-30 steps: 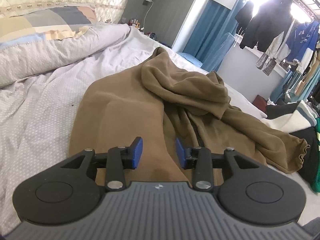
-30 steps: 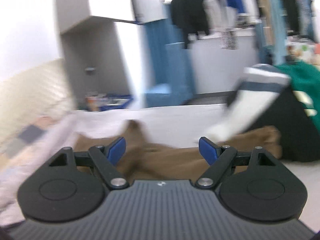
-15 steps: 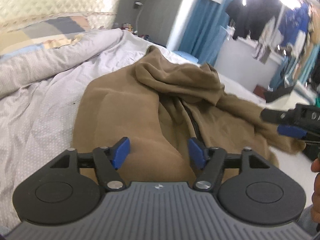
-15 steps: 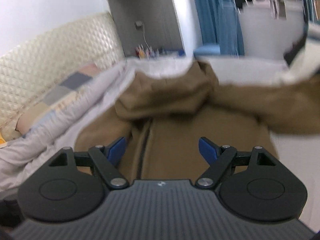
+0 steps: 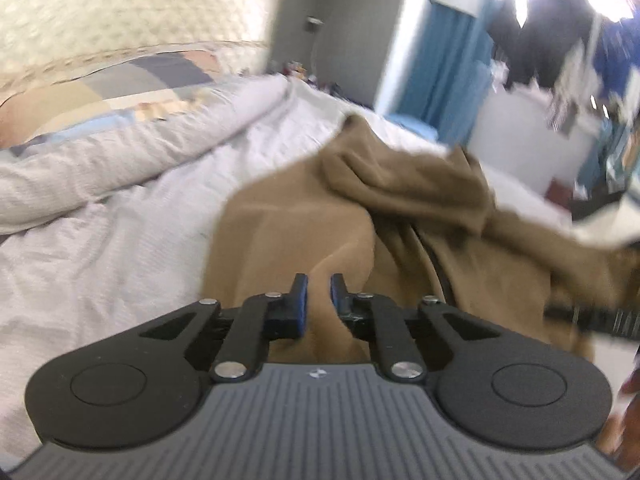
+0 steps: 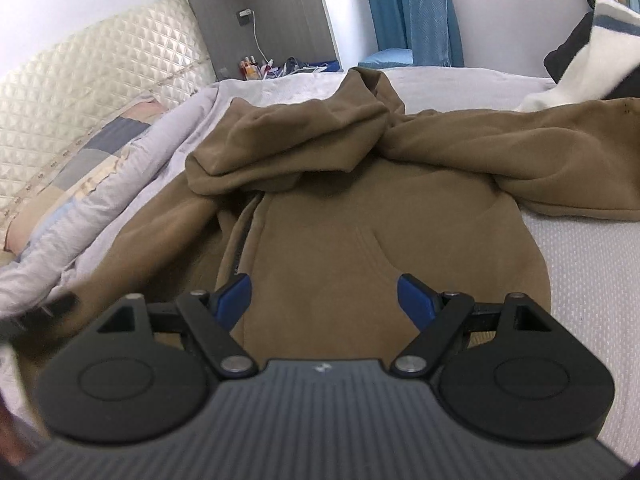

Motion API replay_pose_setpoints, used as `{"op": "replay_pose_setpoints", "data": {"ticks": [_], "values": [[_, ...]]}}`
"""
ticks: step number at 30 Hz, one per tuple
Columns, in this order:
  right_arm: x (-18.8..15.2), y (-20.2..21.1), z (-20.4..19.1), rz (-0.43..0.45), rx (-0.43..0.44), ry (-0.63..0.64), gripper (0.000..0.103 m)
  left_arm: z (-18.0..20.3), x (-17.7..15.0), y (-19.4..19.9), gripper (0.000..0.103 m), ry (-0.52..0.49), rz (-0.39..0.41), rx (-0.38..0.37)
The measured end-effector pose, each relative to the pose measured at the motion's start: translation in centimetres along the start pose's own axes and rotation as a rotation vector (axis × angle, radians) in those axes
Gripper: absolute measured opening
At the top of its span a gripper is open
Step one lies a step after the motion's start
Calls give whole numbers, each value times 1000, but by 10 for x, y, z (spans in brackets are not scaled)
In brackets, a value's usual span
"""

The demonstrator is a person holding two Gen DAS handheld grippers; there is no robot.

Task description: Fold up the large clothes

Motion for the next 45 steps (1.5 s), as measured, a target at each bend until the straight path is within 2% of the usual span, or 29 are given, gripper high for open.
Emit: {"op": "replay_pose_setpoints", "data": {"ticks": [2,5,7,10,13,17,19,21,26,30,34,35,37,38,39,40,42,44,45], "values": [[-1,-4,-3,-8,3,13,82,-18,26,3,12,32,8,-6],[-1,-12,-10,-21,14,27,82,-47,80,0,11,16,42,46],[-1,-18,-13,-31,25,25,82,-72,123,-15,11,4,49,106],[1,-29,-16,-39,36,21,81,-111,181,-48,10,-1,17,201],[5,-43,-19,-30,35,24,81,-145,227,-88,10,-34,13,346],[13,-63,-22,-2,34,65,81,-192,258,-152,10,-25,-12,533],[17,-73,-22,26,10,91,81,-213,259,-189,10,-31,-38,629],[21,-84,-20,34,-12,123,81,-239,252,-224,10,-3,-82,682],[25,-108,-7,10,25,69,81,-275,222,-271,10,179,-101,675],[24,-126,-9,-15,19,44,81,-278,220,-283,11,158,-100,697],[28,-125,-13,-3,42,42,81,-270,221,-269,12,119,-96,682],[28,-124,-13,-5,44,48,81,-264,219,-264,16,98,-98,678],[27,-118,-17,1,39,74,81,-258,219,-254,38,89,-108,683],[28,-115,-18,9,37,87,81,-254,219,-247,59,101,-109,671],[29,-110,-20,23,34,99,81,-248,220,-238,70,107,-100,624],[30,-105,-22,40,33,107,81,-240,219,-228,73,99,-80,581],[31,-94,-24,67,37,114,81,-223,217,-209,77,54,-57,557],[30,-86,-27,81,39,125,81,-205,211,-189,77,33,-46,538],[29,-82,-27,86,41,130,81,-194,207,-178,77,37,-37,498]]}}
Point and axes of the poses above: each gripper's, at about its wrist camera, not at the fingertips, and y roughly against the way its jaws point, z to its right, x to its top, the point moved 5 cm from there along -y, roughly the way its jaws point, and after that the axes turned 4 degrees about x, right-handed, at the moved point
